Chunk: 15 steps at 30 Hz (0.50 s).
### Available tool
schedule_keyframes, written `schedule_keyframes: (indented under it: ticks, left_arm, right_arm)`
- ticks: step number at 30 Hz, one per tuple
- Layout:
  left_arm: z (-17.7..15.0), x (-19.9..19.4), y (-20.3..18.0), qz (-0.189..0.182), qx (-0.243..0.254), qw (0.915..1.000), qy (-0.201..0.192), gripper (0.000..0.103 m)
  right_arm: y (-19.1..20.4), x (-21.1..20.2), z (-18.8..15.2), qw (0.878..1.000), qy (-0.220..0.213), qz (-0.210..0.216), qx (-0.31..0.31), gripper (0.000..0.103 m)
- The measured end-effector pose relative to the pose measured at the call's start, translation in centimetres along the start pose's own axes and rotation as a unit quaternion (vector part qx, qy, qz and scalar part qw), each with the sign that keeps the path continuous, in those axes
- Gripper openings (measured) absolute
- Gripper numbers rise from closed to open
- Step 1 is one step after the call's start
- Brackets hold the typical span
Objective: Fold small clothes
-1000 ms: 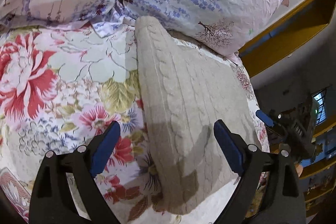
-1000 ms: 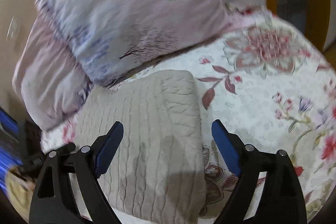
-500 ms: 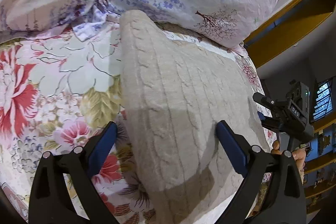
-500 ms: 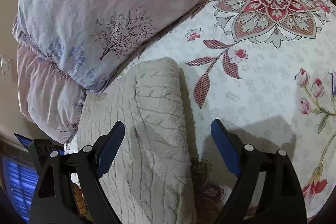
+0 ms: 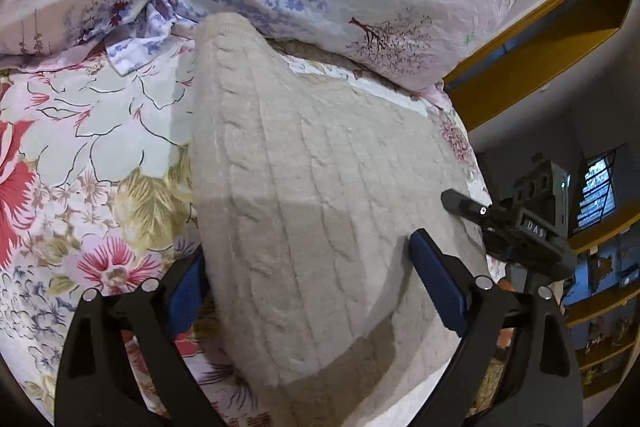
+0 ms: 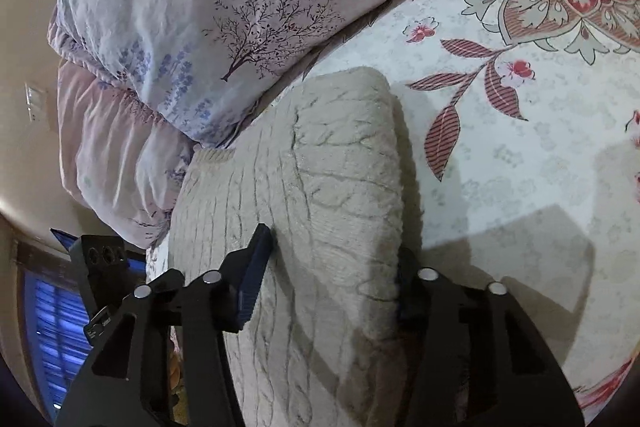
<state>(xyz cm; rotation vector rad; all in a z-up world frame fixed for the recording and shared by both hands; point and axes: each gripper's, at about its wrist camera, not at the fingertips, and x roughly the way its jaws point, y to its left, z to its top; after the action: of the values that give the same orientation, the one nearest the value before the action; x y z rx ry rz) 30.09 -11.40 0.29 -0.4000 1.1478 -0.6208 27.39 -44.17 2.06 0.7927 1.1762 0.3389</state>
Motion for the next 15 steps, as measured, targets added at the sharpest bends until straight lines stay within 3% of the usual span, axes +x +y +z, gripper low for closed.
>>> schedule_keyframes:
  ticks: [1,3,5,7,15]
  left_arm:
    - [0.0,0.0,0.1,-0.003,-0.005,1.0000,-0.003,0.084]
    - [0.0,-0.3,0.8,-0.015,-0.029,0.9994,-0.011,0.071]
    - [-0.1,-0.7,1.4,-0.027,-0.041,0.9986,-0.018,0.052]
    - [-0.1,-1.4,1.8,-0.045,-0.046,0.9977,-0.024,0.041]
    - [-1.3,-6.6,1.9,-0.066,-0.021,0.9966,-0.045,0.036]
  right_arm:
    - [-0.1,0.0,-0.1,1.000,0.002,0.013,0.004,0.035]
    - [0.0,0.0,-0.3,0.999,-0.001,0.032,0.007,0.031]
    - [0.5,-0.4,-0.6,0.999,-0.008,0.035,0.001,0.029]
    - [1.1,-0.8,-0.8,0.999,-0.016,0.042,-0.002,0.028]
    - [7.6,-1.2,-1.8,0.995,-0.040,0.062,-0.069,0.025]
